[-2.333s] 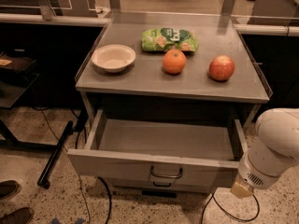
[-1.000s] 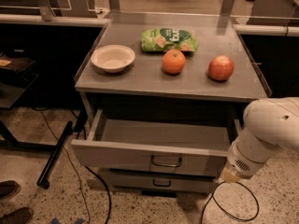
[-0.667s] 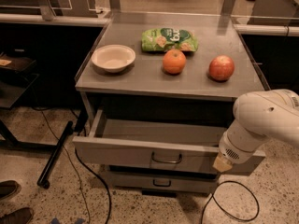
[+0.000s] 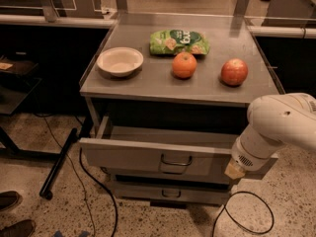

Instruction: Close top drawer

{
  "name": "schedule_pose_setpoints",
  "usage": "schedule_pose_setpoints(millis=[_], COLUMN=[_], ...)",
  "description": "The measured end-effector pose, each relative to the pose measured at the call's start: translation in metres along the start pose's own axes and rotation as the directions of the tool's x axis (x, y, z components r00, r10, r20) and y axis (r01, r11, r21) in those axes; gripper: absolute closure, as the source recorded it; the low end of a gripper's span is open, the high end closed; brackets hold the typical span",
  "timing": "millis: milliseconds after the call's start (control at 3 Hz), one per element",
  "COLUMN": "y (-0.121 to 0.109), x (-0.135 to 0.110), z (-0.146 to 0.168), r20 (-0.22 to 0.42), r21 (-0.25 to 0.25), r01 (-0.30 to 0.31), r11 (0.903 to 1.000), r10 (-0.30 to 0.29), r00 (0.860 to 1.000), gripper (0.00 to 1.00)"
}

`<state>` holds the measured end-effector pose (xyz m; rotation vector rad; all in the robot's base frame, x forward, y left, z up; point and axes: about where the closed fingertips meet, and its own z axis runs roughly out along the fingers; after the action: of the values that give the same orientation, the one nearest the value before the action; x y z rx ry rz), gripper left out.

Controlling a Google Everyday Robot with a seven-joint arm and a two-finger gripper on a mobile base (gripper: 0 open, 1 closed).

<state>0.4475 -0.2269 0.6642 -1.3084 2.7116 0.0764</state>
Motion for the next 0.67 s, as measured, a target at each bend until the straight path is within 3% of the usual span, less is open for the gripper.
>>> schedule_pose_setpoints(millis=[667], y=[-0.0187], x=[-0.0223], z=[0.0053], r20=[0.046], r21=[0.029], r01=[-0.037], r11=[0.9989], r10=[0.036], r00=[0.998], gripper=[1.0])
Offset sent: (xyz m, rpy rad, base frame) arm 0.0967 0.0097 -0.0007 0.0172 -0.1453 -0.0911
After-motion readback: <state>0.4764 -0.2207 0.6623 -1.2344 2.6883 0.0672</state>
